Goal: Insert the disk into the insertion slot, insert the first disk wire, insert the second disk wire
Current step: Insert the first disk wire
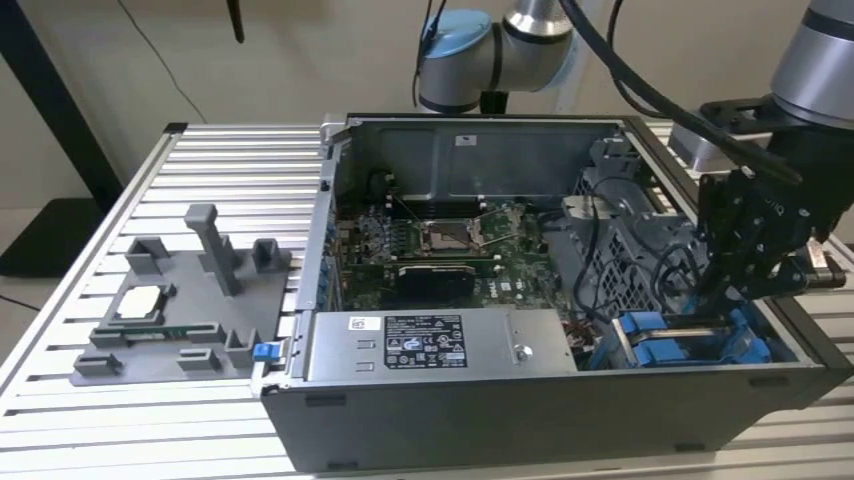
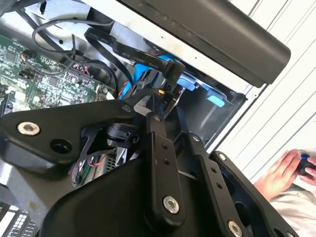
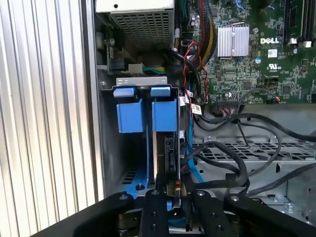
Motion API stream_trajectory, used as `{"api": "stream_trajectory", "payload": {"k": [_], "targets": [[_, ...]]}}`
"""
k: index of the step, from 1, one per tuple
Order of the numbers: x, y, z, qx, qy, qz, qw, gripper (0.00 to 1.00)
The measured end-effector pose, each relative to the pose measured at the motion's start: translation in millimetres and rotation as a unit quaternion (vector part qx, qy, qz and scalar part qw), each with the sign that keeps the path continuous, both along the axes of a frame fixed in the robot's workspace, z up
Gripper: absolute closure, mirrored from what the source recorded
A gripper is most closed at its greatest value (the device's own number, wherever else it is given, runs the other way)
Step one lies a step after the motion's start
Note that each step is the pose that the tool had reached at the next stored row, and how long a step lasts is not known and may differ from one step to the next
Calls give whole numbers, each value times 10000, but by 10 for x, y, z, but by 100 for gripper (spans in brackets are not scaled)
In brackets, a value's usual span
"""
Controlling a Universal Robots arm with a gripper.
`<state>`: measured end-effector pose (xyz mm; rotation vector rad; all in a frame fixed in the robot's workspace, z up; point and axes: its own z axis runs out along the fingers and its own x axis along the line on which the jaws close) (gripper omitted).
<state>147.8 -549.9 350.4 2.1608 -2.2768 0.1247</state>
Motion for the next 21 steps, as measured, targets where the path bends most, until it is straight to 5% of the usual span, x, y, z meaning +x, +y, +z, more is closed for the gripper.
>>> {"api": "stream_trajectory", "payload": {"k": [15,21], "targets": [[7,80,161,-1,0,1,10000,0],[100,80,192,0,19,3,10000,0]]}}
